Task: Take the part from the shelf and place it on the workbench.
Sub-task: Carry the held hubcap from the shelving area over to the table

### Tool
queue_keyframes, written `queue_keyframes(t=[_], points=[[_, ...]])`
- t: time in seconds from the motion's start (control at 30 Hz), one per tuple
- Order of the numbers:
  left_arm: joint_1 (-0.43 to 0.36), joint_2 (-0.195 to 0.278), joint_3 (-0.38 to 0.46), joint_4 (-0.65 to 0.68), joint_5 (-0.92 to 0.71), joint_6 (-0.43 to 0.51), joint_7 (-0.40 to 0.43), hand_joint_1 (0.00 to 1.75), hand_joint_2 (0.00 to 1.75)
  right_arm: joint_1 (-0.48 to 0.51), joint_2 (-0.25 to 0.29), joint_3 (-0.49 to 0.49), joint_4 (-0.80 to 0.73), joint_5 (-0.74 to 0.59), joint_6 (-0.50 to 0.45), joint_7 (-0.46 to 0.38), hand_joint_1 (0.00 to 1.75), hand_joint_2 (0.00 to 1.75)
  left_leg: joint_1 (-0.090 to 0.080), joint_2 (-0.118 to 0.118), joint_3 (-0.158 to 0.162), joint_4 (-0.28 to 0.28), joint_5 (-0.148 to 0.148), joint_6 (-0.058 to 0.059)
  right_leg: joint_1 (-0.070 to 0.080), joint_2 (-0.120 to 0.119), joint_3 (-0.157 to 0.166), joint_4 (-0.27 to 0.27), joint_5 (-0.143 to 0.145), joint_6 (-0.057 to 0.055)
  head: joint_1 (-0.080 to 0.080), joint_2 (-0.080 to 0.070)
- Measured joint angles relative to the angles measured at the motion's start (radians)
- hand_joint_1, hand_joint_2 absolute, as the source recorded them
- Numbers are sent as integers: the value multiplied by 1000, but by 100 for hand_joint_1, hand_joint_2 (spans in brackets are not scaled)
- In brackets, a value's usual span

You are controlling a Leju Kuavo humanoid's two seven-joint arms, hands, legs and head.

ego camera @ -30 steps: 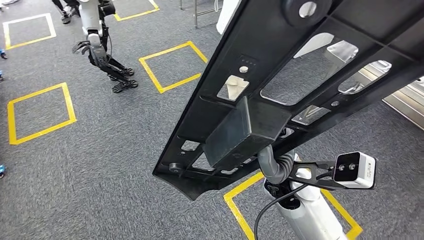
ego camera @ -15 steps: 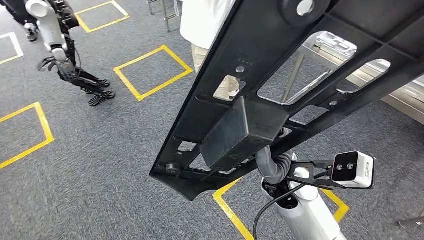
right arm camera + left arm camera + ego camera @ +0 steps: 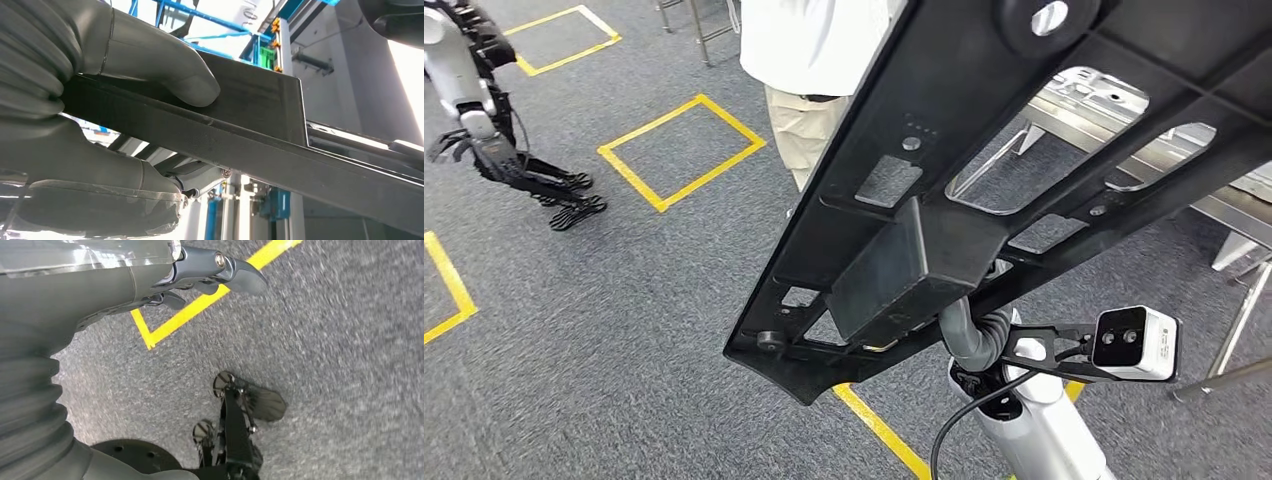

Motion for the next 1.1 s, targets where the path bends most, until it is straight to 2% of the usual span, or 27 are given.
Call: queue_keyframes(t=[0.07,0.1,0.13,0.17,0.23,0.3,0.33,0.4,0.43,0.47,0.5,0.53,0.57,0.6,0.63,0.67,0.73,0.77,0.8,0.83,0.9,0.93,0.97,1.0,1.03,1.1], points=[[-2,-1,-1,0,2,0,3,0,175,-1,0,0,0,0,2,0,175,175,-2,15,0,7,-5,-5,3,-27,81,-146,59,-6,0,0],[-3,-2,-2,0,2,1,5,0,175,-1,1,0,0,0,4,1,175,175,-4,21,0,11,-8,-9,6,-41,113,-208,78,-11,0,0],[-4,-2,-2,0,2,1,7,0,175,-2,1,0,0,0,5,1,175,175,-6,27,0,14,-10,-13,9,-50,131,-244,86,-15,-1,0],[-4,-2,-3,0,3,2,9,0,175,-2,2,0,0,0,5,2,175,175,-7,32,0,16,-12,-18,12,-51,135,-256,85,-18,-1,0],[-5,-2,-5,0,3,3,12,0,175,-2,3,-2,0,0,4,4,175,175,-6,40,2,16,-14,-30,10,-33,134,-258,90,-26,-1,0],[-4,-1,-6,0,2,3,13,0,175,-3,5,-5,-1,-1,3,7,175,175,-2,19,-8,45,-38,-41,6,-19,136,-264,96,-36,-2,0],[-4,0,-6,0,2,3,14,0,175,-3,6,-6,-1,-2,3,8,175,175,0,1,-28,92,-67,-46,3,-13,137,-267,98,-40,-4,0],[-2,1,-8,0,2,3,14,0,175,-1,8,-7,0,-3,3,9,175,175,2,-24,-93,234,-136,-51,4,3,134,-266,100,-44,-6,0],[-1,2,-9,0,2,3,14,0,175,1,9,-7,0,-3,3,9,175,175,3,-27,-122,294,-156,-53,5,12,133,-265,100,-45,-6,0],[0,3,-10,0,2,3,14,0,175,3,9,-7,0,-3,3,9,175,175,3,-28,-136,321,-156,-53,5,22,132,-263,100,-45,-6,0],[1,3,-11,0,2,3,15,0,175,5,9,-7,0,-3,3,9,175,175,3,-29,-130,305,-136,-52,5,32,132,-262,100,-45,-6,0],[2,4,-12,0,2,3,15,0,175,6,9,-8,0,-3,4,9,175,175,3,-33,-103,247,-100,-50,5,43,133,-261,100,-44,-6,0],[2,6,-14,0,2,4,15,0,175,7,11,-9,0,-3,4,9,175,175,4,-47,-67,168,-62,-46,5,53,134,-260,100,-42,-6,0],[2,8,-15,0,2,4,16,0,175,7,12,-11,0,-3,5,9,175,175,5,-63,-32,95,-35,-42,6,62,133,-259,101,-39,-6,0],[1,9,-16,0,2,5,19,0,175,7,14,-13,0,-2,6,9,175,175,4,-76,-9,44,-20,-37,6,71,132,-258,102,-34,-5,0],[0,10,-17,0,2,6,22,0,175,7,16,-15,0,0,6,9,175,175,3,-85,1,21,-17,-33,6,78,129,-258,104,-29,-5,0],[-3,12,-18,0,3,7,28,0,175,8,17,-21,0,3,6,9,175,175,2,-74,3,16,-15,-22,4,91,124,-261,108,-15,-5,0],[-4,12,-18,0,4,7,30,0,175,8,17,-24,0,4,6,9,175,175,3,-66,5,12,-12,-16,4,85,122,-258,105,-9,-5,0],[-5,13,-18,0,4,7,31,0,175,8,17,-27,-1,5,6,9,175,175,4,-57,6,7,-8,-8,5,68,113,-240,92,-5,-3,0],[-4,13,-19,0,4,6,31,0,175,8,17,-29,-1,5,6,9,175,175,5,-47,6,2,-5,-2,6,47,95,-202,67,-2,-2,0],[-2,15,-19,0,4,7,32,0,175,10,17,-32,0,9,6,9,175,175,2,-28,3,1,-4,4,5,12,32,-66,-3,2,1,0],[-1,17,-19,0,5,8,32,0,175,13,17,-33,0,12,6,8,175,175,1,-19,2,1,-4,5,4,7,1,0,-29,4,1,0],[0,19,-20,0,6,10,33,0,175,16,17,-34,1,16,6,6,175,175,0,-9,1,2,-5,5,4,5,-17,39,-38,6,1,0],[0,21,-20,0,8,13,34,0,175,20,17,-35,2,20,6,3,175,175,-1,-1,1,3,-6,5,3,3,-14,36,-26,6,1,0],[-1,23,-20,0,11,16,35,0,175,22,17,-37,2,23,6,1,175,175,-1,7,1,5,-7,4,3,-3,10,-10,3,4,1,0],[-2,26,-20,0,16,19,37,0,175,23,17,-40,3,27,6,-3,175,175,-4,22,3,10,-12,-2,8,-35,89,-158,65,-4,1,0]])
